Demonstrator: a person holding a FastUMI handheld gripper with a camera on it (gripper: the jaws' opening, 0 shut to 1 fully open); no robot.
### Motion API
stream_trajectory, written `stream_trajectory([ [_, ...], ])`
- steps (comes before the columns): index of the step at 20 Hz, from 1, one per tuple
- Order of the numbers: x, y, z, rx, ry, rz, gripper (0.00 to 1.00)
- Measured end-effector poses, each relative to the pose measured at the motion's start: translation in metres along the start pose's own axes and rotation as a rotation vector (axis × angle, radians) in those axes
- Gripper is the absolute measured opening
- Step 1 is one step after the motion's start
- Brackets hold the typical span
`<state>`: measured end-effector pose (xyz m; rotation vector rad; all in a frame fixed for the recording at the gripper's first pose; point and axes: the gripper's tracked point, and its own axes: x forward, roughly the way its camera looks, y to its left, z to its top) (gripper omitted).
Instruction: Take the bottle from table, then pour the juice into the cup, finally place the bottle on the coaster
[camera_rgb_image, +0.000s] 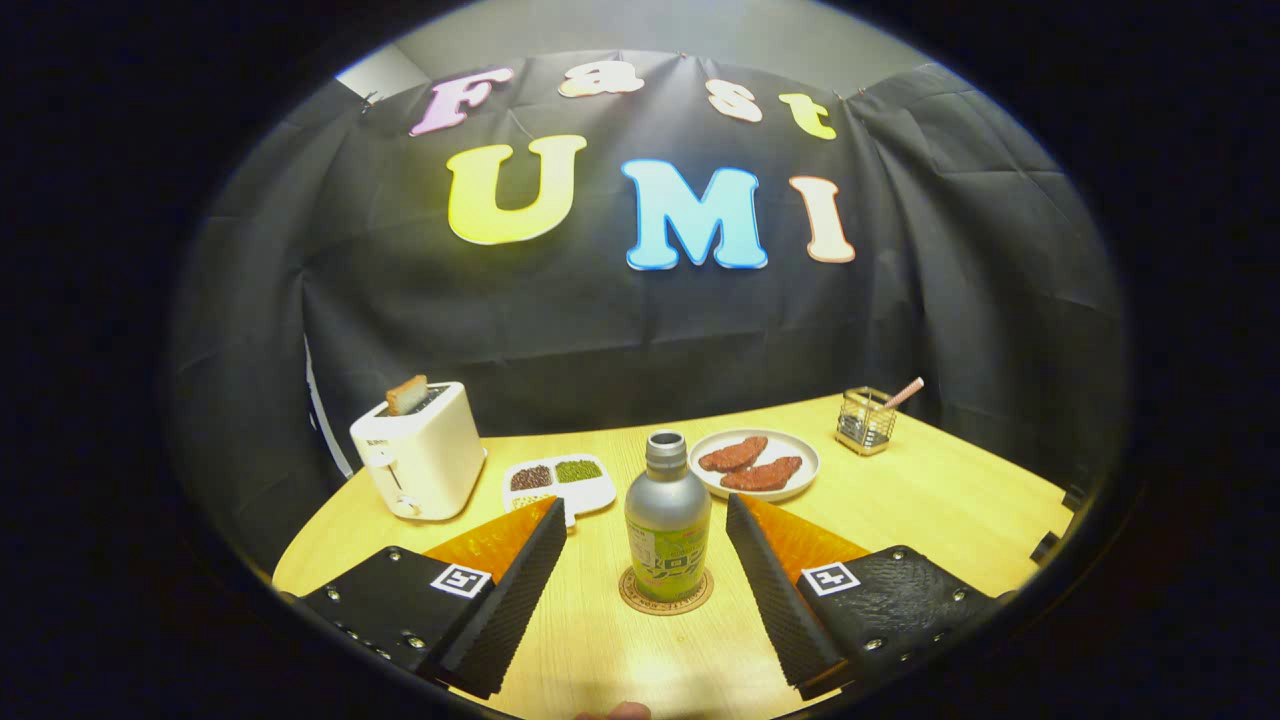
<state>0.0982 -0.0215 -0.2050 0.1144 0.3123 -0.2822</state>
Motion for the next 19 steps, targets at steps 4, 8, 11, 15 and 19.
stream_trajectory([
  [4,-0.026,-0.003,0.034,-0.016,-0.069,0.049,0.98],
  [8,-0.054,-0.004,0.064,-0.005,-0.134,0.094,0.98],
  [11,-0.078,-0.006,0.082,0.001,-0.182,0.124,0.98],
  [15,-0.1,-0.014,0.092,-0.036,-0.208,0.128,0.98],
  [19,-0.115,-0.023,0.1,-0.033,-0.235,0.137,0.98],
])
